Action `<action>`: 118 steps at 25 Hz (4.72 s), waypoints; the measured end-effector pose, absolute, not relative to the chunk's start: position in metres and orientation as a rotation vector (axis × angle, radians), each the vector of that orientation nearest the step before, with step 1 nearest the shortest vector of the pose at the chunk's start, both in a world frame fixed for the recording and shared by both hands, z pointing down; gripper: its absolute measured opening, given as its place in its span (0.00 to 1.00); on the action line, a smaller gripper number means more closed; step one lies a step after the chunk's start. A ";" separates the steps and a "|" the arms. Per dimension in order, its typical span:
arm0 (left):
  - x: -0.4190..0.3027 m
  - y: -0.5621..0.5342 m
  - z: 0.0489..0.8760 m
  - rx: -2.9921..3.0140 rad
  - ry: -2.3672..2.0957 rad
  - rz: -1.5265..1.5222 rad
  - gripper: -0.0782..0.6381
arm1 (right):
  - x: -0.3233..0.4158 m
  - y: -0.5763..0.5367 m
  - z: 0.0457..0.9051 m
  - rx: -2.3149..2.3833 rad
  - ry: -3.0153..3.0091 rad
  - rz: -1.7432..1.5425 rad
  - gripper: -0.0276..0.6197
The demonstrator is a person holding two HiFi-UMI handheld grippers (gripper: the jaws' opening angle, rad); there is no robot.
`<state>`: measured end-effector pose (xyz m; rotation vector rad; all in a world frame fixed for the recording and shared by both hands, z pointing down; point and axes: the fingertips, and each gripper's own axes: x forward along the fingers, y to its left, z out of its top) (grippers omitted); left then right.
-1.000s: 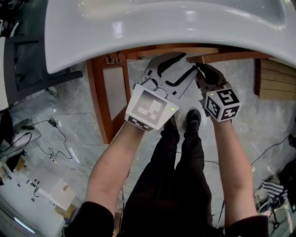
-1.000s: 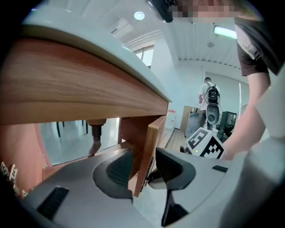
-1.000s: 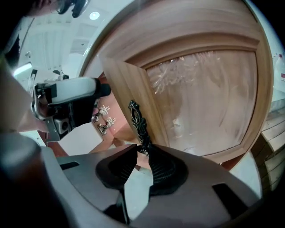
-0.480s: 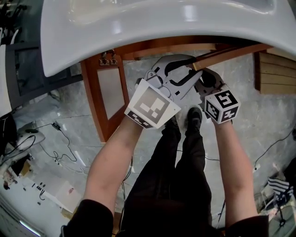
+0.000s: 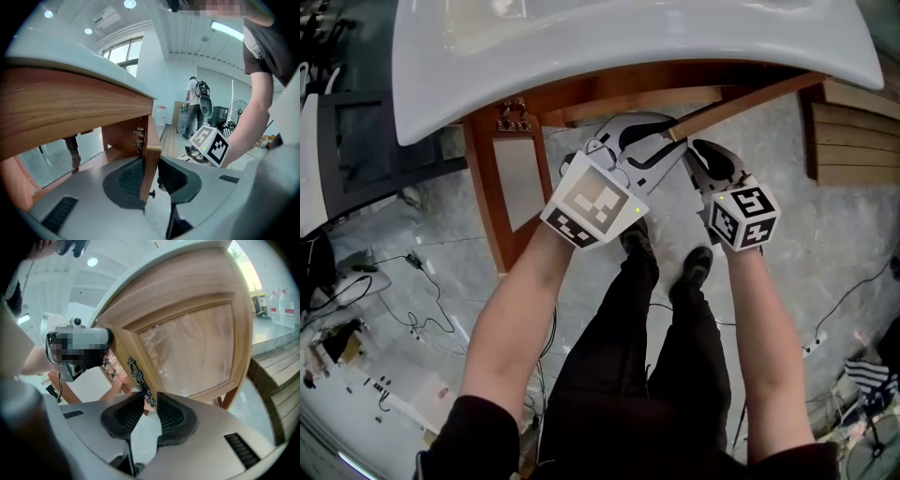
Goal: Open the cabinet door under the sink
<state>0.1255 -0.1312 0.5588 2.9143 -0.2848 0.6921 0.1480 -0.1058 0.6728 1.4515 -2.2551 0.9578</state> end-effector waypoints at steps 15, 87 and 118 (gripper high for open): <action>0.151 -0.060 0.557 2.827 -0.492 0.721 0.24 | 0.231 -0.021 0.618 1.547 -2.298 0.881 0.14; 0.106 0.056 0.259 2.582 -0.915 0.644 0.19 | 0.207 0.106 0.281 1.344 -2.488 0.753 0.07; -0.081 -0.078 0.109 2.591 -1.357 0.383 0.18 | 0.113 -0.025 0.052 1.432 -2.712 0.344 0.06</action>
